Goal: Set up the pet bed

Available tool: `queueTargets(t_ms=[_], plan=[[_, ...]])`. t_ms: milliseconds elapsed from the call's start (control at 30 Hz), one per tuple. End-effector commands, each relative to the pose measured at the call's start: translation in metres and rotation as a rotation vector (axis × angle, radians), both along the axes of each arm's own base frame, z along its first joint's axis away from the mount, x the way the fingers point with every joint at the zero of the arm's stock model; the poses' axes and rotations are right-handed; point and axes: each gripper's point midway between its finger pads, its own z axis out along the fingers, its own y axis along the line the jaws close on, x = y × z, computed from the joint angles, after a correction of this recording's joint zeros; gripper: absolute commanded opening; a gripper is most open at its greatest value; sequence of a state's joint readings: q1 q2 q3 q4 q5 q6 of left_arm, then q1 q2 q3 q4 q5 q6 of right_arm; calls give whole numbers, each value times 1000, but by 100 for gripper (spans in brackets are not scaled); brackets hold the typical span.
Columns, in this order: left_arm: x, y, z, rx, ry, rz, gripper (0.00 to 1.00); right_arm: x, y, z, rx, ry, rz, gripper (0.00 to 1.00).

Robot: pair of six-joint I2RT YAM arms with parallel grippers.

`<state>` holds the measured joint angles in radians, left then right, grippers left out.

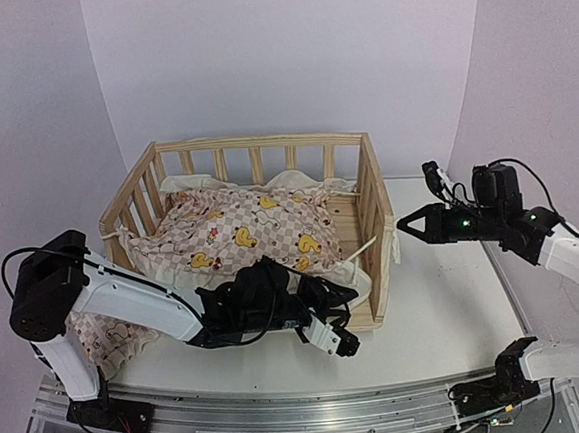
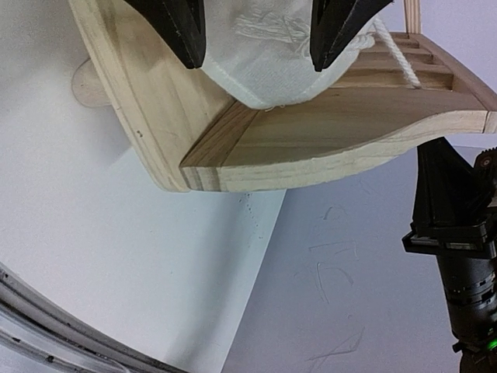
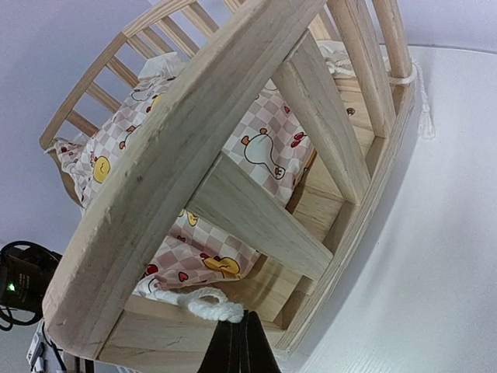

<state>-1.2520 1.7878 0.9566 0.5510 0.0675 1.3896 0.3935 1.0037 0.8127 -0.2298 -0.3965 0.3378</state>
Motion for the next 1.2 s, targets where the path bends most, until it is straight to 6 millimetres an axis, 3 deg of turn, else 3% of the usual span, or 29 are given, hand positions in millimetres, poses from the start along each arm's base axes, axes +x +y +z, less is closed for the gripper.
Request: queueTargets(t_ms=[0, 300, 533, 633, 833, 1000, 1167], plan=[[17, -9, 42, -106, -53, 41, 46, -2, 0, 15, 16, -57, 12, 0], [35, 0, 38, -83, -54, 86, 46, -1, 2, 18, 19, -64, 21, 0], [41, -5, 42, -92, -57, 79, 38, -2, 3, 21, 24, -70, 27, 0], [43, -11, 42, -102, -54, 74, 29, -3, 3, 21, 25, -72, 28, 0], [38, -15, 35, -85, -42, 44, 1, -4, 2, 22, 23, -83, 32, 0], [32, -7, 18, -25, -68, 16, 0, -4, 3, 20, 22, -78, 36, 0], [34, -7, 35, -24, -215, -11, 12, -5, 4, 21, 25, -79, 44, 0]])
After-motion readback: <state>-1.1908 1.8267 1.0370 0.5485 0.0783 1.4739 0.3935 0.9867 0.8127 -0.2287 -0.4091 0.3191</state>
